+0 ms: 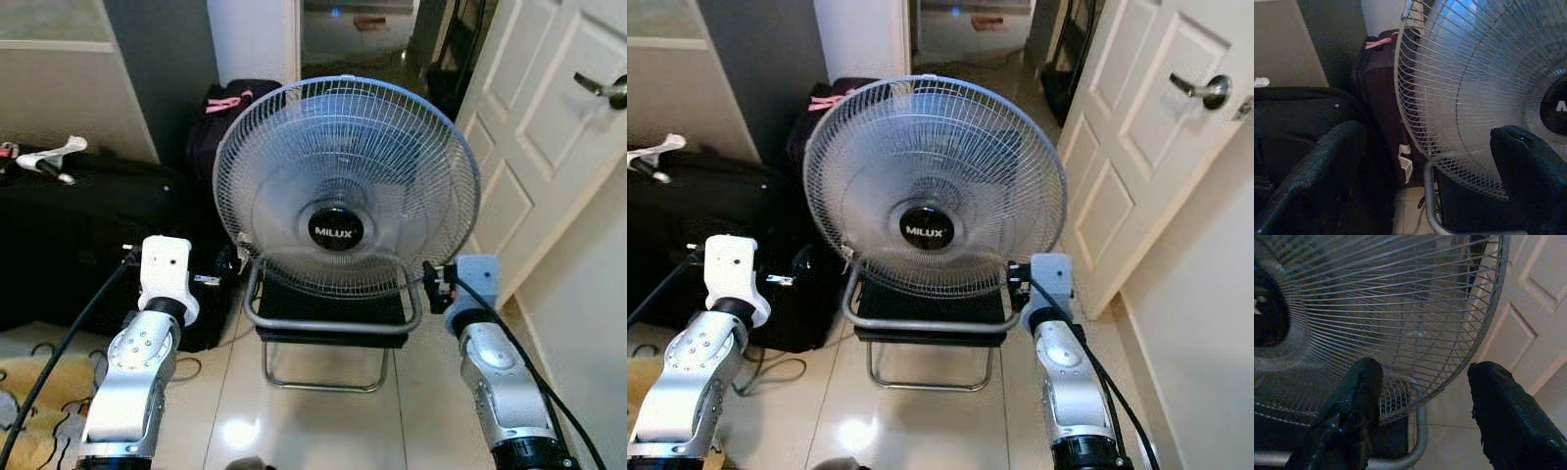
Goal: Clean up the room
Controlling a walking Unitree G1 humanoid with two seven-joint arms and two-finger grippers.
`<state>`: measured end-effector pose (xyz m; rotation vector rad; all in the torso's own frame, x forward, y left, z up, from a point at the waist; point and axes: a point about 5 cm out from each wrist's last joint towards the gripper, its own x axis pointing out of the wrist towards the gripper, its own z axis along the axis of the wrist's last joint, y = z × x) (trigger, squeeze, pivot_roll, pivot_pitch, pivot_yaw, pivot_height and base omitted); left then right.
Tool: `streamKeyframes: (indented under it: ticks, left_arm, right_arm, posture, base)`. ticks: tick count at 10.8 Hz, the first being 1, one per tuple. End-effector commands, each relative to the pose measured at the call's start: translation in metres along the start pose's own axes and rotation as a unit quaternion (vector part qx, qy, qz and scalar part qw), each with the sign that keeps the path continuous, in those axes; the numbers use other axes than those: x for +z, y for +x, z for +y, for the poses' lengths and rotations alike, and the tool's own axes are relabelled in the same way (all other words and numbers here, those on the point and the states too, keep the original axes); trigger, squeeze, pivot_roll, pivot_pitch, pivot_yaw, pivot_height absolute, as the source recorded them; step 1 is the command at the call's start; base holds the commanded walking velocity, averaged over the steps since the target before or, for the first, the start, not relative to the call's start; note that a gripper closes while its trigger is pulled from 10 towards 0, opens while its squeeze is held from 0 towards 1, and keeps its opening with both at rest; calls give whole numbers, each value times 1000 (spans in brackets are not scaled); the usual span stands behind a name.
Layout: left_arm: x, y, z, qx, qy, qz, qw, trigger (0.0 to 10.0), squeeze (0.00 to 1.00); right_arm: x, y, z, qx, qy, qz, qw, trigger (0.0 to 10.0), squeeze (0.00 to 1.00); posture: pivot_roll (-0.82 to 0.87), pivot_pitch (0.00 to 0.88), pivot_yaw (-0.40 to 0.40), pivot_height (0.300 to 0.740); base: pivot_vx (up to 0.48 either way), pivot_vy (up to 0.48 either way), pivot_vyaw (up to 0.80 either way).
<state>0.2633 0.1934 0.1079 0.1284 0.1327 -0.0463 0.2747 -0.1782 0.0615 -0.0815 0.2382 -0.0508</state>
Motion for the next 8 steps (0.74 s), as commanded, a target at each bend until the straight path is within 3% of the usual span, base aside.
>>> streamKeyframes:
  ticks: [1,8]
  left_arm:
    - [0,-1,1,3,5,-2,1000,10000,0]
    - [0,-1,1,3,5,-2,1000,10000,0]
  right_arm:
    - [1,0,0,-1,4,1,1000,10000,0]
    - [1,0,0,-1,4,1,1000,10000,0]
  posture:
    - [-2,0,15,740]
    - [-2,0,15,740]
  base:
    - [0,0,0]
    - [0,0,0]
